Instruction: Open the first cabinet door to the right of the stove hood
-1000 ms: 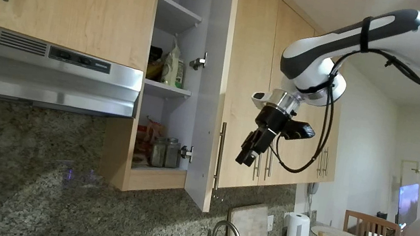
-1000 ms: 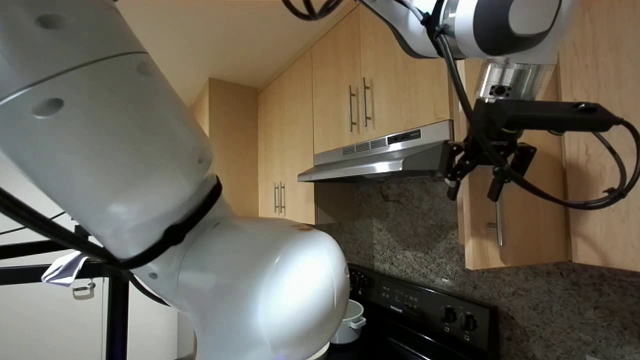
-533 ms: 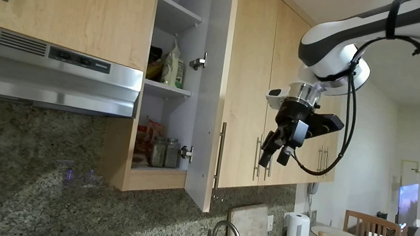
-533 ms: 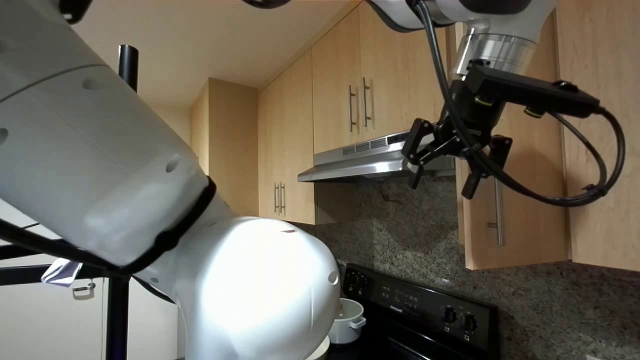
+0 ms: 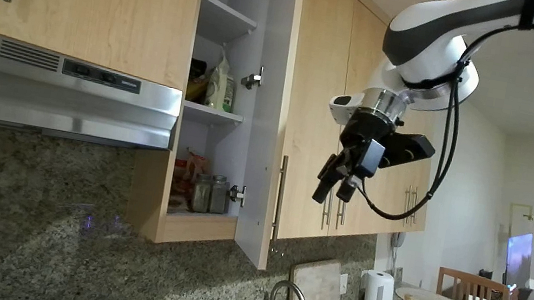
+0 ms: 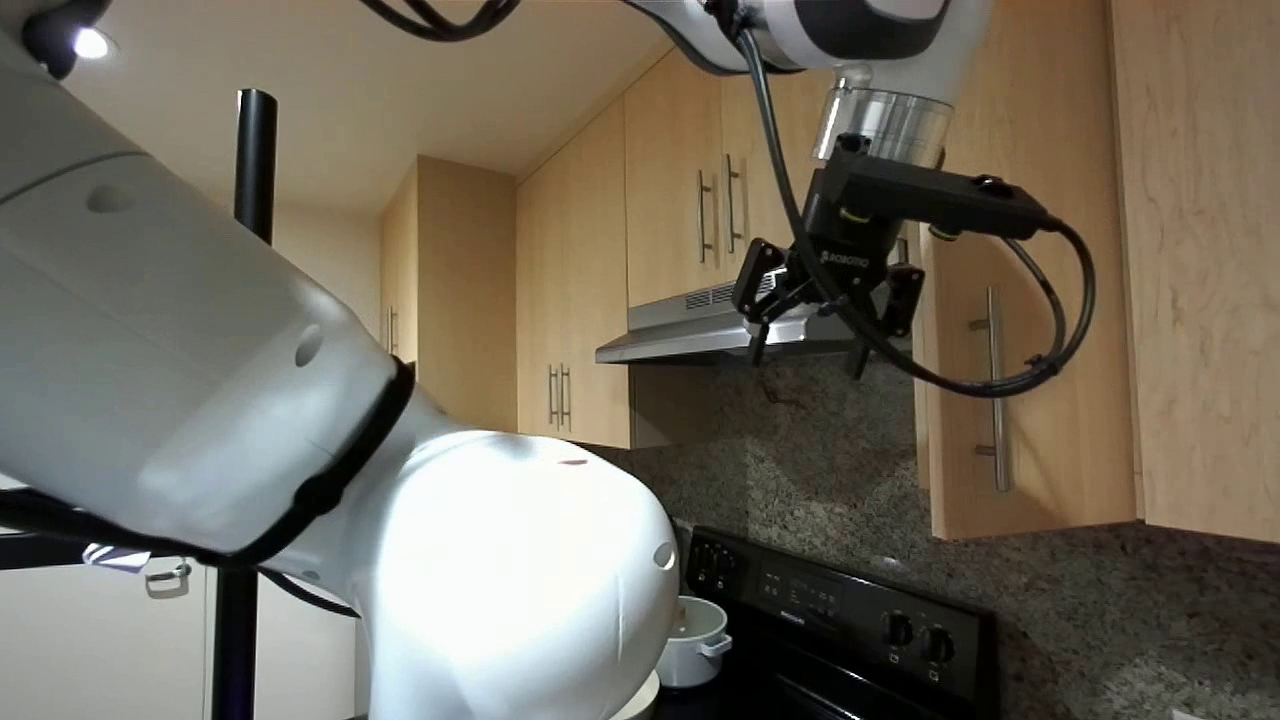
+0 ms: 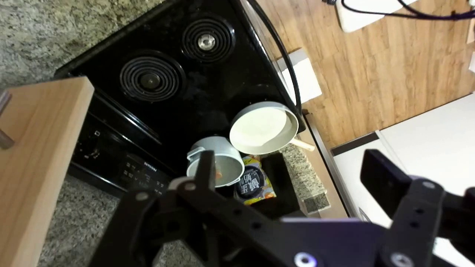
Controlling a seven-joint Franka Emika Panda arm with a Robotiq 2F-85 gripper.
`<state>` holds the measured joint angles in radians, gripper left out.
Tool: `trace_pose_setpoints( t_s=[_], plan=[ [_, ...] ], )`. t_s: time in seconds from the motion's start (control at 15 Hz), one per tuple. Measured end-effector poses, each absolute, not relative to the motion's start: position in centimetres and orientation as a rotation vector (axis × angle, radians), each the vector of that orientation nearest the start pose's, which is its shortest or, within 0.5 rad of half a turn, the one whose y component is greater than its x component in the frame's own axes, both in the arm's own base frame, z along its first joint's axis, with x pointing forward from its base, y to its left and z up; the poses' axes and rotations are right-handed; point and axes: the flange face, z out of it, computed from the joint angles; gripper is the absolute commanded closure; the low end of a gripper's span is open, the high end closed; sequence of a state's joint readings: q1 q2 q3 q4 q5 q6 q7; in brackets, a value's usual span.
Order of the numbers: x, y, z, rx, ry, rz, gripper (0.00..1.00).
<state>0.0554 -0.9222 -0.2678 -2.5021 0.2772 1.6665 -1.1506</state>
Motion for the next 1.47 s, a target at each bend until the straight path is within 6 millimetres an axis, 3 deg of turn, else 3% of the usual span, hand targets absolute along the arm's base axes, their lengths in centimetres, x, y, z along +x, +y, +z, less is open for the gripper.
trace_pose_setpoints(
  t_s=[0.4, 0.73, 1.13, 1.47],
  plan=[
    [29.1, 1.2, 58.8, -2.454, -1.266, -0.631, 0.0],
    [32.2, 6.0, 59.2, -2.53, -1.132, -0.737, 0.0],
    [37.1, 9.5, 59.6, -2.621, -0.744, -1.006, 0.0],
    [39.8, 10.6, 60.1, -2.608, -0.371, -1.201, 0.0]
  ],
)
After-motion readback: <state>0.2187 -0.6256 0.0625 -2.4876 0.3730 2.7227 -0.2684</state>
